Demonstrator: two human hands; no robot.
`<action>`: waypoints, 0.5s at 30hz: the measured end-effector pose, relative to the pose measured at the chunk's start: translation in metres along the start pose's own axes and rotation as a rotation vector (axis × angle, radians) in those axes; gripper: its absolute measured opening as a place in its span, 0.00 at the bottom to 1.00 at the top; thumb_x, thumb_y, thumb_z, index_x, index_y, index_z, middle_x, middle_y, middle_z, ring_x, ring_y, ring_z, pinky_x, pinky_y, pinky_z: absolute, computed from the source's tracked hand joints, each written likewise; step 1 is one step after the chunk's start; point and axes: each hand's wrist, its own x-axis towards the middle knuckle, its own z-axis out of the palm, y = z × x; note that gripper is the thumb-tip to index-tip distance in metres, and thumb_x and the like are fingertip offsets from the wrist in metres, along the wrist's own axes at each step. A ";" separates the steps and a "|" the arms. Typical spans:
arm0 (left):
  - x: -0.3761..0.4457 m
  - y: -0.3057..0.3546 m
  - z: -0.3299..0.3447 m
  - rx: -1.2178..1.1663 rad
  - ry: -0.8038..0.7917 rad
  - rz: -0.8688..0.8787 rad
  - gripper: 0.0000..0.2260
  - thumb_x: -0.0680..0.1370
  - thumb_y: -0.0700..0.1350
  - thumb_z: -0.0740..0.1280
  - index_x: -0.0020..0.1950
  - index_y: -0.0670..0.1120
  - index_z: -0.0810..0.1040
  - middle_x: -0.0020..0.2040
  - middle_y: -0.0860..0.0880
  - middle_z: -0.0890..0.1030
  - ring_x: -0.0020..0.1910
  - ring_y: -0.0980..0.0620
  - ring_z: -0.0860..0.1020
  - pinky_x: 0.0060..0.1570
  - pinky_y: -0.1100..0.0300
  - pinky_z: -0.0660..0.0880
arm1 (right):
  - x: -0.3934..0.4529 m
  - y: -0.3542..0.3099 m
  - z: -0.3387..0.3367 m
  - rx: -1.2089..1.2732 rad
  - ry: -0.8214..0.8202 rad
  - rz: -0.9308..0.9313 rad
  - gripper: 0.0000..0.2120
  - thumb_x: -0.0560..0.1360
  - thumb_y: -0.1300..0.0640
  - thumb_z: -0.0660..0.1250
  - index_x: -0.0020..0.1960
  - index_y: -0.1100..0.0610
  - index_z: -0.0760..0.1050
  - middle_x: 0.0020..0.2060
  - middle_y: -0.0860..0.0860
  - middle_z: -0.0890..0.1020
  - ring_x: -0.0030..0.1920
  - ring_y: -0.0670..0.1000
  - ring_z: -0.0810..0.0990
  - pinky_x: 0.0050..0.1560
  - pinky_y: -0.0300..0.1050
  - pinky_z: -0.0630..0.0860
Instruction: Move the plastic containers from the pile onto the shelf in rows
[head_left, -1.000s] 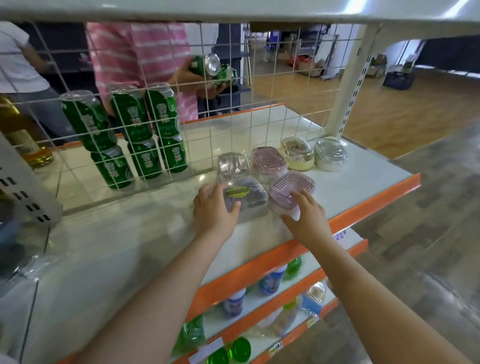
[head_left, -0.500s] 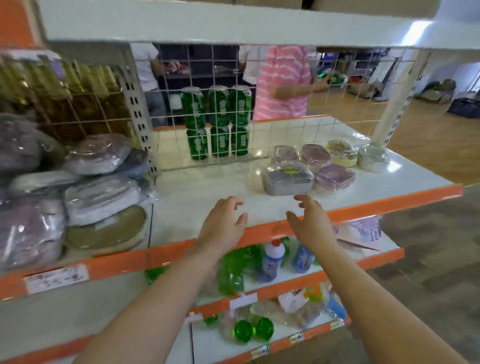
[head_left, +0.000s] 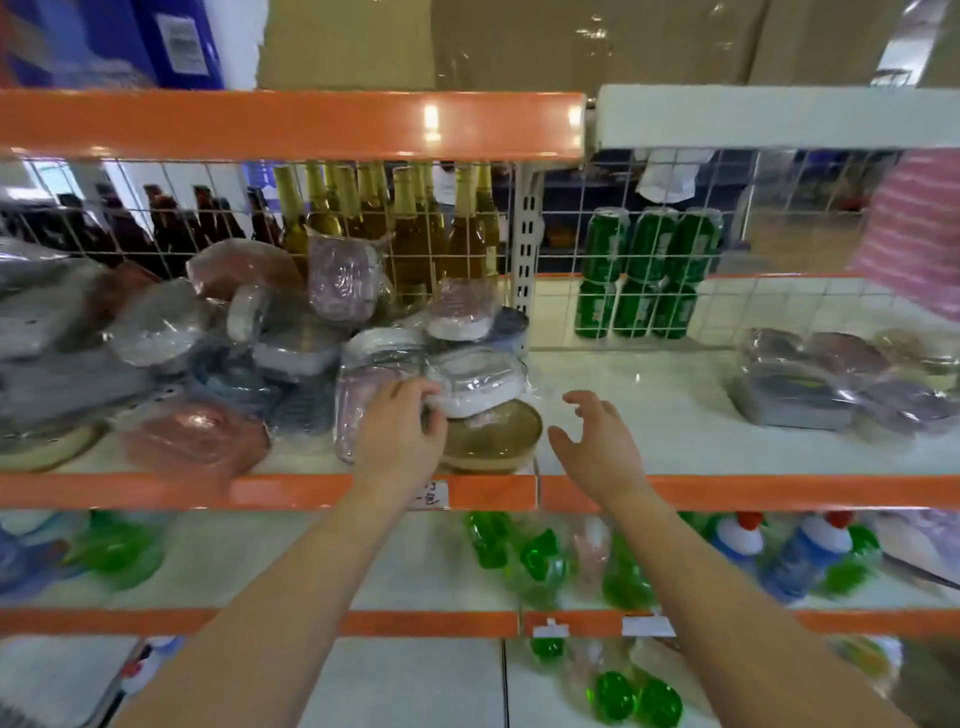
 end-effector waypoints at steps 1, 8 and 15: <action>0.002 -0.013 -0.011 0.009 0.018 -0.013 0.09 0.75 0.40 0.66 0.54 0.42 0.78 0.54 0.43 0.78 0.57 0.42 0.74 0.55 0.52 0.69 | 0.001 -0.012 0.011 0.015 -0.003 -0.002 0.22 0.77 0.55 0.64 0.70 0.56 0.65 0.64 0.57 0.71 0.63 0.57 0.72 0.60 0.46 0.69; 0.016 -0.075 -0.050 0.062 -0.115 -0.188 0.26 0.73 0.48 0.71 0.68 0.42 0.70 0.64 0.38 0.71 0.65 0.41 0.66 0.63 0.53 0.60 | 0.007 -0.063 0.058 0.067 0.043 0.059 0.28 0.74 0.56 0.68 0.72 0.56 0.63 0.68 0.58 0.65 0.67 0.59 0.66 0.66 0.50 0.65; 0.030 -0.087 -0.029 -0.044 -0.257 -0.259 0.41 0.69 0.59 0.73 0.74 0.44 0.59 0.70 0.40 0.65 0.69 0.40 0.63 0.65 0.49 0.63 | 0.023 -0.070 0.065 0.055 0.067 0.109 0.36 0.71 0.49 0.72 0.73 0.54 0.60 0.70 0.56 0.64 0.69 0.57 0.63 0.68 0.50 0.63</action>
